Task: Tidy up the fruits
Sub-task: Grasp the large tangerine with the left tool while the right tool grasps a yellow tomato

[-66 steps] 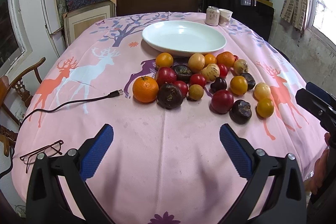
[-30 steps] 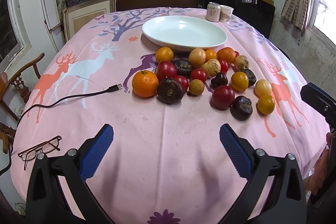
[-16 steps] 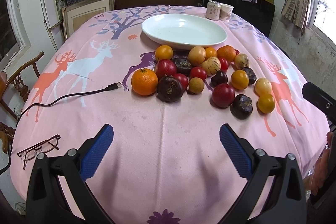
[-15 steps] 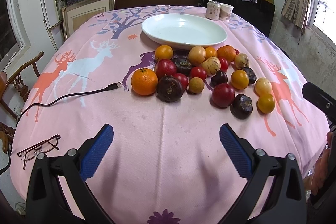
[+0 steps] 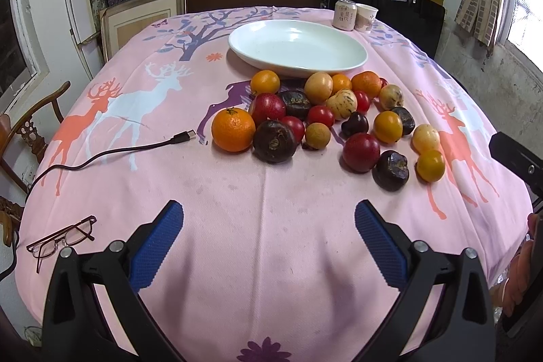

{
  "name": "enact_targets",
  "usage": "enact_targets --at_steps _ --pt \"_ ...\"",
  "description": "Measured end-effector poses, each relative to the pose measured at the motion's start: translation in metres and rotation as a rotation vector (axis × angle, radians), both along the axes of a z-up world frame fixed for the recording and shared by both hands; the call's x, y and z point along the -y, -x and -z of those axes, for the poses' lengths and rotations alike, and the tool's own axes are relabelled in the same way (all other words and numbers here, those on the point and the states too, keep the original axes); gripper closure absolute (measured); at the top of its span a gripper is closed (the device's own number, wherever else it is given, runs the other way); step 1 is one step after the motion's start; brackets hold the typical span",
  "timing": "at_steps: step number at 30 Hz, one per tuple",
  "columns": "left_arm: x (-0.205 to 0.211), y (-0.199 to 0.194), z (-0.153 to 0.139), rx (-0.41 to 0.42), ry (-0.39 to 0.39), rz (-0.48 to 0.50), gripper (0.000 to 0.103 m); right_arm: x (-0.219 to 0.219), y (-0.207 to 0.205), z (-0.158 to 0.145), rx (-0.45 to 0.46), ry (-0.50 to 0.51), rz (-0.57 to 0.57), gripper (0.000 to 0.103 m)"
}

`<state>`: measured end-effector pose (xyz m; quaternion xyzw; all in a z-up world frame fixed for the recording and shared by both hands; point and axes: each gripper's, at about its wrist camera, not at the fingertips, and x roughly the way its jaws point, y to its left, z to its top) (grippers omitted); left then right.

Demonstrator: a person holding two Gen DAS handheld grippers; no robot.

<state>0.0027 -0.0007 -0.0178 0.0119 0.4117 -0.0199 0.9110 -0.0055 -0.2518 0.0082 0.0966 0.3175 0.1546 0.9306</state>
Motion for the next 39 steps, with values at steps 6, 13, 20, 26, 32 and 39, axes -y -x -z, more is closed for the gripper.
enact_targets --at_steps 6,13,20,26,32,39 --pt "-0.003 0.002 0.002 0.034 0.016 0.023 0.004 0.011 0.004 -0.001 0.073 -0.011 0.046 0.003" --pt "-0.012 -0.008 0.009 0.067 -0.012 0.096 0.004 -0.001 0.007 0.006 0.085 0.146 0.006 0.003" --pt "-0.031 -0.054 0.017 0.000 -0.070 0.055 0.004 -0.002 0.006 0.013 0.063 0.203 -0.003 0.003" --pt "-0.062 -0.087 0.021 -0.020 -0.042 0.016 0.004 0.016 -0.004 0.018 0.006 0.109 0.004 0.003" --pt "-0.062 -0.106 0.031 -0.057 -0.054 0.048 0.004 0.024 -0.018 0.031 -0.074 0.020 0.013 0.003" --pt "-0.055 -0.127 0.039 -0.074 -0.040 0.088 0.014 0.019 -0.020 0.031 -0.075 0.034 0.018 0.003"
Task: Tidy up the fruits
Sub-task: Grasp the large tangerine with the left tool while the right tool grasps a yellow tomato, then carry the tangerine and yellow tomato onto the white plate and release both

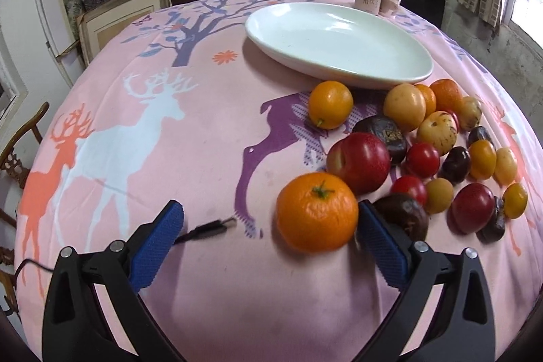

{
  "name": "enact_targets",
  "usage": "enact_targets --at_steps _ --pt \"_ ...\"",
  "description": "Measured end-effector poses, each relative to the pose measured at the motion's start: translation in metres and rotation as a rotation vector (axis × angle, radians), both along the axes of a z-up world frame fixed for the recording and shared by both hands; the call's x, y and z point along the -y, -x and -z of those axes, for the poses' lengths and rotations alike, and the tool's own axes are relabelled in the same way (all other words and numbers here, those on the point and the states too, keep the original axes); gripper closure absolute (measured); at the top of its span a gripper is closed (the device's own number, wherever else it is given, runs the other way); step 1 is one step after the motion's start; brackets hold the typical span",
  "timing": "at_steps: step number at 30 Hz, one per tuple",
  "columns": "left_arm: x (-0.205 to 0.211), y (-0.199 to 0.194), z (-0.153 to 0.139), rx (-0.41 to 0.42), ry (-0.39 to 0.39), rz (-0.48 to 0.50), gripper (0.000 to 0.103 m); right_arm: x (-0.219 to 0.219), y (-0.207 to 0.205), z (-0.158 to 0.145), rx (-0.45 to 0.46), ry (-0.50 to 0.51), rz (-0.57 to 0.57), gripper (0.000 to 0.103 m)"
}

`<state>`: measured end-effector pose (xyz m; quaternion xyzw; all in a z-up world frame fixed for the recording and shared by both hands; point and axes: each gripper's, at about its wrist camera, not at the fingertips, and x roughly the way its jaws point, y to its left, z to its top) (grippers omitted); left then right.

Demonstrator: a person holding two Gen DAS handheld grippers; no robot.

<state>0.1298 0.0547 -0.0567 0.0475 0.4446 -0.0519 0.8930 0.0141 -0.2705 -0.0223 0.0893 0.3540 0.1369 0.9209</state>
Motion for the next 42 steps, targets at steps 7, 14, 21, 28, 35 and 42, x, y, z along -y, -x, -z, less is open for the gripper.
enact_targets --at_steps 7,14,21,28,35,42 --pt "0.006 0.001 0.000 -0.014 0.093 0.101 0.050 0.000 0.001 -0.005 0.001 -0.008 0.008 0.003" --pt "0.003 0.005 -0.001 -0.001 0.116 0.089 0.058 -0.007 0.001 -0.002 -0.009 0.050 -0.007 0.003" --pt "-0.029 0.020 -0.012 0.065 0.190 -0.061 0.059 -0.014 -0.007 0.017 -0.051 0.134 -0.020 0.003" --pt "-0.028 0.018 -0.013 0.057 0.197 -0.046 0.059 -0.030 -0.027 0.024 -0.096 0.138 -0.081 0.034" --pt "-0.027 0.020 -0.010 0.052 0.196 -0.037 0.058 -0.029 -0.036 0.031 -0.147 0.109 -0.065 0.057" --pt "-0.025 0.016 -0.008 0.031 0.189 -0.031 0.058 -0.018 -0.036 0.032 -0.149 0.043 -0.052 0.065"
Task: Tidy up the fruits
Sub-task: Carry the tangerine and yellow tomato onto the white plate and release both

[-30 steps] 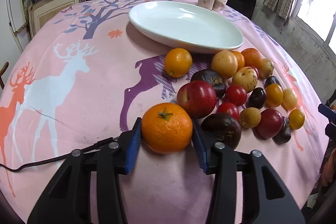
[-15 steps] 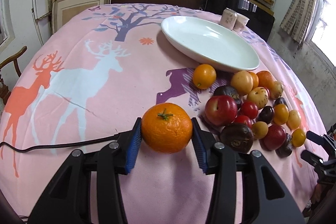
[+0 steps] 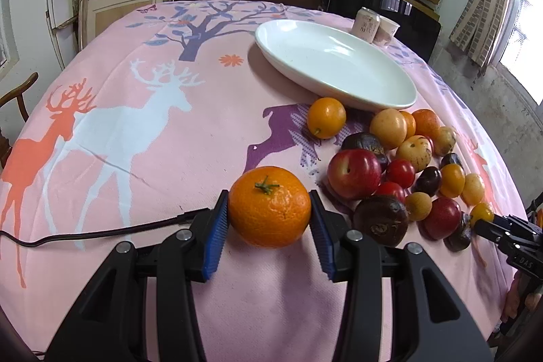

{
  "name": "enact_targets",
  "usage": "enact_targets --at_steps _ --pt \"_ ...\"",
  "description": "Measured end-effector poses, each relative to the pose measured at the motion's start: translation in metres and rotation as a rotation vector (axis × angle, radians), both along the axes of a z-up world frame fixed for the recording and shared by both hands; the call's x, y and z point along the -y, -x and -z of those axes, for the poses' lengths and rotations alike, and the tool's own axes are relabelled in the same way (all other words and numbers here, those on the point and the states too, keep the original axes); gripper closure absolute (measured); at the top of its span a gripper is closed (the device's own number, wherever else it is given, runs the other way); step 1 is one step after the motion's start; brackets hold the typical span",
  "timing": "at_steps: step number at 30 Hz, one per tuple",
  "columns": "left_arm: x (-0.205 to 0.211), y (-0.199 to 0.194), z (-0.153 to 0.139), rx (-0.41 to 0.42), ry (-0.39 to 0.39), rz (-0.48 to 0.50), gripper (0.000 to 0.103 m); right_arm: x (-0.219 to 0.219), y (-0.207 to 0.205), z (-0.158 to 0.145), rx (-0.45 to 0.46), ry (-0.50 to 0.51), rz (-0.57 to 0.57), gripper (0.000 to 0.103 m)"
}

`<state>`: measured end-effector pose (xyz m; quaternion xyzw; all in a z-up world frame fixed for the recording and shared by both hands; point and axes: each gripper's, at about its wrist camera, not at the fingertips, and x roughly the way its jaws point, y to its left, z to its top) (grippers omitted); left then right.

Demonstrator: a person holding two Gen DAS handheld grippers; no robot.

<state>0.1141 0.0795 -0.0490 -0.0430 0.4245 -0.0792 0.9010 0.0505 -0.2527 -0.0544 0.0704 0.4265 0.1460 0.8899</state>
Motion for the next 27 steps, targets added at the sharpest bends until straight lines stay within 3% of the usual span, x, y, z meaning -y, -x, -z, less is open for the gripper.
enact_targets --at_steps 6,10,13,17,25,26,27 --pt "0.008 -0.019 -0.026 0.010 0.000 0.014 0.059 0.000 -0.007 -0.052 0.119 -0.005 -0.029 0.065" --pt "0.029 -0.048 -0.061 0.090 -0.057 0.015 0.058 -0.005 -0.048 -0.098 0.214 -0.017 -0.040 0.065" --pt "0.047 -0.081 -0.070 0.094 -0.047 0.026 0.058 -0.015 -0.097 -0.114 0.219 -0.049 -0.050 0.065" --pt "0.064 -0.119 -0.057 0.067 -0.059 0.007 0.058 -0.031 -0.165 -0.099 0.167 -0.060 -0.058 0.065" --pt "0.073 -0.151 -0.020 0.006 -0.065 0.043 0.058 -0.045 -0.205 -0.053 0.104 -0.014 -0.050 0.065" --pt "0.074 -0.151 -0.020 0.006 -0.067 0.044 0.057 -0.046 -0.206 -0.049 0.102 -0.006 -0.046 0.061" --pt "0.074 -0.151 -0.020 0.006 -0.064 0.045 0.049 -0.047 -0.205 -0.048 0.105 -0.004 -0.046 0.052"
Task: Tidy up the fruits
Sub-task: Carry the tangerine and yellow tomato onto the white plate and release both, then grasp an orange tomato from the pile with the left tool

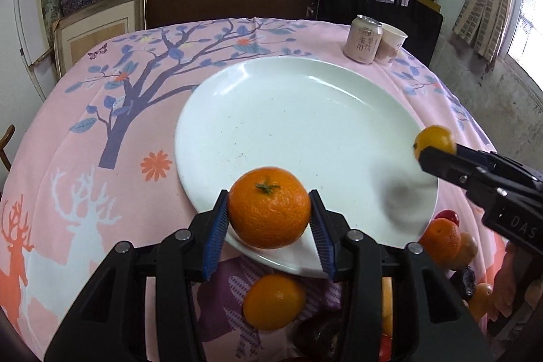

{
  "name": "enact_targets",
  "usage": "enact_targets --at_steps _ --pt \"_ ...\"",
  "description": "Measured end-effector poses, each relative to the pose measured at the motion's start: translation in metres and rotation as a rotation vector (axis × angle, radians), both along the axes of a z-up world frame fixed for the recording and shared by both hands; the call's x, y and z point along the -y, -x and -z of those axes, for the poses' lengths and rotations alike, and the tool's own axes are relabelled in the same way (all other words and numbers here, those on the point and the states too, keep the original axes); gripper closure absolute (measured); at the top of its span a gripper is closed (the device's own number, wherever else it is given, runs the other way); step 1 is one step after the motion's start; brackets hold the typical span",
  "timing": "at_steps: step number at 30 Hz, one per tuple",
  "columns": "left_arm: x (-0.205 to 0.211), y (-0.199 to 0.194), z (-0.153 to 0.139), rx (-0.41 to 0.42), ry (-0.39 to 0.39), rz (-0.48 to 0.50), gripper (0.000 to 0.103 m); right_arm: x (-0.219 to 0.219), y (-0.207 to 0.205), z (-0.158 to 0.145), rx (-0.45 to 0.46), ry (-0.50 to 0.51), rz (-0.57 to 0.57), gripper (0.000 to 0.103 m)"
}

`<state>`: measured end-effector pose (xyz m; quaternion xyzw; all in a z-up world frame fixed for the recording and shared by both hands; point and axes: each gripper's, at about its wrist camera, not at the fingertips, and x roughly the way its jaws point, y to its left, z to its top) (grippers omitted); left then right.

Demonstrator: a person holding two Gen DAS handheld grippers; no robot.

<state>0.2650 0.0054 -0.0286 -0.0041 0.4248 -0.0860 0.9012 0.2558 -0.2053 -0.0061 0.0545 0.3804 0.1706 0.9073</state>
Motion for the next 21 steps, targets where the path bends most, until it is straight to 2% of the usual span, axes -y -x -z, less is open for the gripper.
enact_targets --at_steps 1,2,3,5,9,16,20,21 --pt "-0.001 0.000 -0.002 0.008 0.011 0.002 0.043 -0.001 0.000 0.000 0.008 0.004 0.003 0.040" --pt "-0.002 0.001 -0.004 0.023 0.023 0.001 0.035 -0.001 0.003 -0.004 0.038 0.018 0.015 0.035" --pt "-0.002 0.004 -0.006 0.031 0.024 -0.002 0.031 -0.001 0.006 -0.007 0.060 0.031 0.020 0.033" --pt "-0.005 0.007 -0.012 0.050 0.028 -0.001 0.031 0.001 0.012 -0.015 0.104 0.039 0.023 0.033" --pt "-0.013 0.016 -0.022 0.084 0.026 -0.020 0.029 0.016 0.023 -0.026 0.154 0.001 0.064 0.020" --pt "-0.019 0.036 -0.024 0.107 -0.012 -0.051 0.028 0.037 0.029 -0.024 0.146 -0.080 0.109 0.018" --pt "-0.029 0.058 -0.021 0.108 0.002 -0.092 0.022 0.041 0.050 -0.024 0.192 -0.047 0.148 0.017" --pt "-0.033 0.066 -0.019 0.109 0.001 -0.108 0.020 0.044 0.056 -0.024 0.204 -0.050 0.158 0.014"
